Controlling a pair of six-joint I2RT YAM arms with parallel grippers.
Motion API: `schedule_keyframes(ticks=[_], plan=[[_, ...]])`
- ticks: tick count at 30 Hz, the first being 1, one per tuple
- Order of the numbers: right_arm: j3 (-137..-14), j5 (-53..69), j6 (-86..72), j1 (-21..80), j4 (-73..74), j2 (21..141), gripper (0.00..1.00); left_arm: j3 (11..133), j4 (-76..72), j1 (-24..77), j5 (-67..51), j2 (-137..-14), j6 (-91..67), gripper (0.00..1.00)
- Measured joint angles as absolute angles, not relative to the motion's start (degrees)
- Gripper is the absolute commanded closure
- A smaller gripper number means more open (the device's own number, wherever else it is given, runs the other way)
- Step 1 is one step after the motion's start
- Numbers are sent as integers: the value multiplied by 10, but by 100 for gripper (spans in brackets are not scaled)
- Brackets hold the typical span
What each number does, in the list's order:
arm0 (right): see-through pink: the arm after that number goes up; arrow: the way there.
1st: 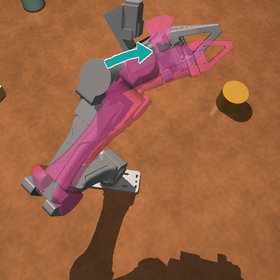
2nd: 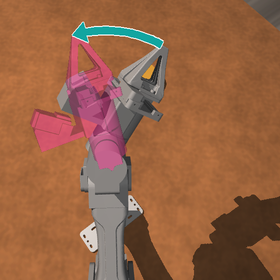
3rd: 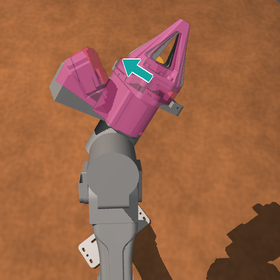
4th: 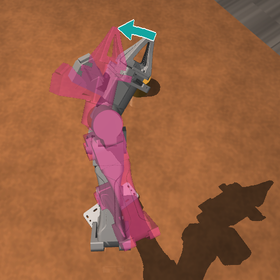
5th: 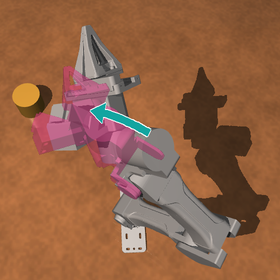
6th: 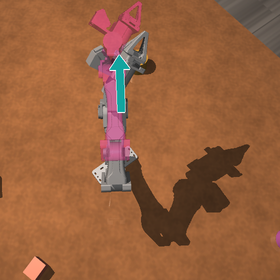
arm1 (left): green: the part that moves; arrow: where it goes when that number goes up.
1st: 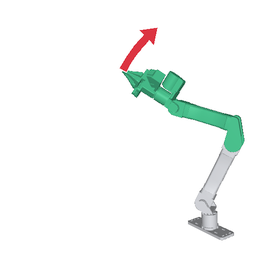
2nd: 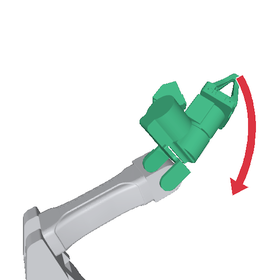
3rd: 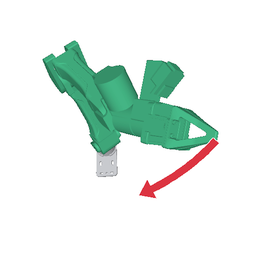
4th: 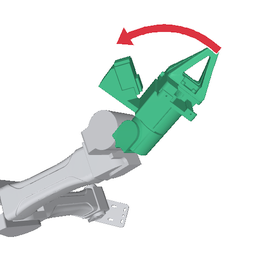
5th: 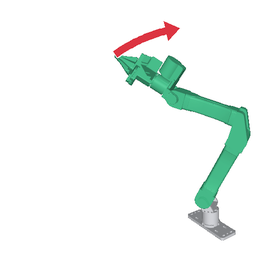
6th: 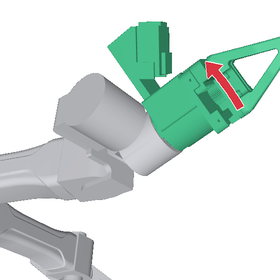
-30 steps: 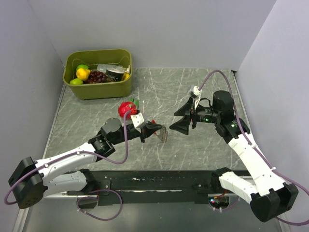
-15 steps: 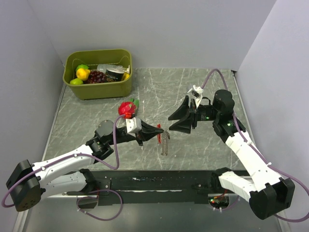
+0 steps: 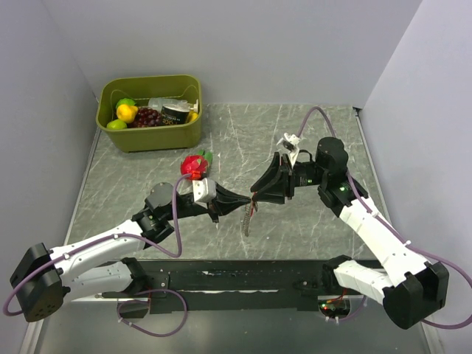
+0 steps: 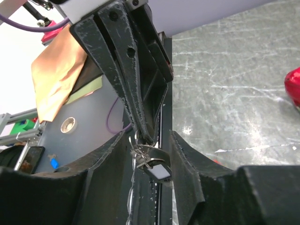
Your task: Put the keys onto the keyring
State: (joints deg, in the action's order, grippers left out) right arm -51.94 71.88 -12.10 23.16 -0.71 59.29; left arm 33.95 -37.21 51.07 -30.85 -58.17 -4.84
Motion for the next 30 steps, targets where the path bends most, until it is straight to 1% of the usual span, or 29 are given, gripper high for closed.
schedule_keyframes(ticks=[2, 4, 6, 8, 12, 13, 16, 20, 26, 28, 29, 30], plan=[[-519, 715, -121, 233, -2, 594, 57, 343, -373, 511, -309, -584, -52, 99], [-519, 714, -119, 233, 3, 596, 58, 344, -373, 511, -308, -585, -52, 99], [-519, 714, -117, 233, 9, 597, 64, 344, -372, 510, -308, -586, -53, 99], [-519, 714, -116, 233, 13, 597, 66, 344, -369, 510, -307, -587, -52, 99], [-519, 714, -114, 233, 21, 597, 64, 344, -366, 510, -305, -587, -52, 99], [-519, 714, -114, 233, 24, 597, 61, 344, -365, 510, -305, -587, -52, 99], [-519, 709, -113, 233, 31, 594, 55, 344, -366, 510, -306, -587, -53, 99], [-519, 696, -110, 232, 39, 584, 50, 344, -370, 510, -306, -587, -53, 99], [-513, 693, -105, 231, 50, 576, 50, 344, -376, 510, -306, -587, -54, 99], [-511, 693, -105, 231, 54, 576, 51, 344, -376, 510, -306, -587, -54, 99], [-510, 692, -106, 231, 55, 576, 53, 344, -376, 510, -306, -587, -54, 99], [-509, 690, -106, 231, 55, 576, 61, 344, -376, 510, -306, -587, -54, 99]])
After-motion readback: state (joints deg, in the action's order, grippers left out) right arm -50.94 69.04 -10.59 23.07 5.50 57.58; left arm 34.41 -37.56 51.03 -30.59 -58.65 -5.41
